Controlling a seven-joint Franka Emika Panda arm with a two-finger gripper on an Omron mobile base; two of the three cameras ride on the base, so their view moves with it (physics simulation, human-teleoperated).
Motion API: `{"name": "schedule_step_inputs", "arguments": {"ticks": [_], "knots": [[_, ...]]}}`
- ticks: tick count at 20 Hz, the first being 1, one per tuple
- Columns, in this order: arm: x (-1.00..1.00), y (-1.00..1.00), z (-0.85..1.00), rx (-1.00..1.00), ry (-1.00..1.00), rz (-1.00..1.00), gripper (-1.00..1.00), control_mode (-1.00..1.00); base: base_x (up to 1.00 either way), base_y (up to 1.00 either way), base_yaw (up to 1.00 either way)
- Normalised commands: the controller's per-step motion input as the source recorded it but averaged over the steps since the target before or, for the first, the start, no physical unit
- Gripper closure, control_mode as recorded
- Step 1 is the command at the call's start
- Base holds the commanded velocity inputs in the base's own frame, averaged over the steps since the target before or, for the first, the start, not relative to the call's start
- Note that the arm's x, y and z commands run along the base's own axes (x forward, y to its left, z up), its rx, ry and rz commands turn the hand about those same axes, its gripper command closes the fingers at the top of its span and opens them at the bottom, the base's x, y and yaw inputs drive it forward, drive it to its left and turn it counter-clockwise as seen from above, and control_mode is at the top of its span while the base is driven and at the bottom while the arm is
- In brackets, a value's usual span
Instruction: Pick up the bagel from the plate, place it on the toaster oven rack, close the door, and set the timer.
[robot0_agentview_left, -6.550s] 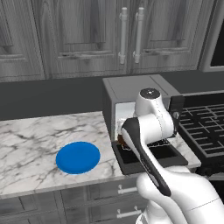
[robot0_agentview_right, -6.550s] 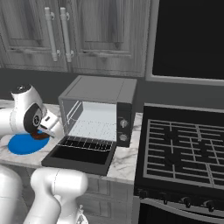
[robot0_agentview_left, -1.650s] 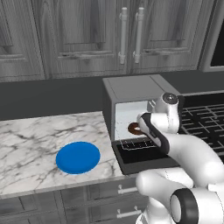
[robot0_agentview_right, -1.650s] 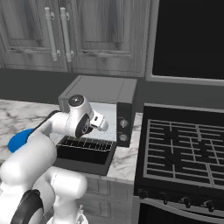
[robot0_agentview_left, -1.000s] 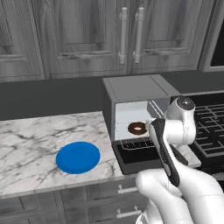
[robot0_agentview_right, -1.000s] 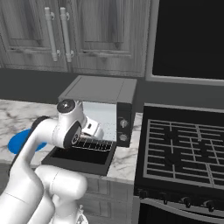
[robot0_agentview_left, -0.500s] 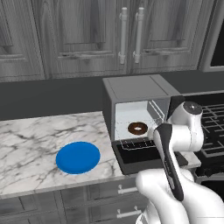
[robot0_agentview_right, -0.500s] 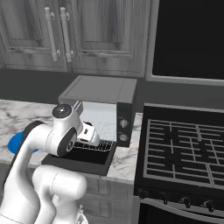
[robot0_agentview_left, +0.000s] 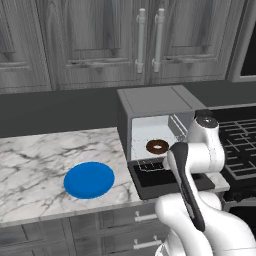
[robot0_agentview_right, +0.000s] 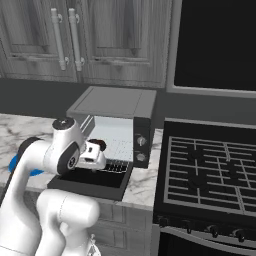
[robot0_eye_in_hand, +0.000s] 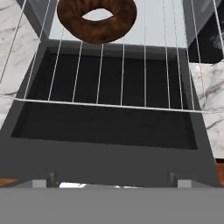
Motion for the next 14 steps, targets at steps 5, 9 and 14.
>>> {"name": "schedule_step_inputs", "arguments": {"ticks": [5,9,14], "knots": [[-0.12,0.01,-0.51,0.0,-0.01,0.02,-1.0,-1.0,0.0,0.0,0.0],[0.0,0.0,-0.39,0.0,-0.08,0.0,-1.0,-1.0,0.0,0.0,0.0],[0.01,0.0,-0.28,0.02,-0.19,0.0,-1.0,-1.0,0.0,0.0,0.0]]}}
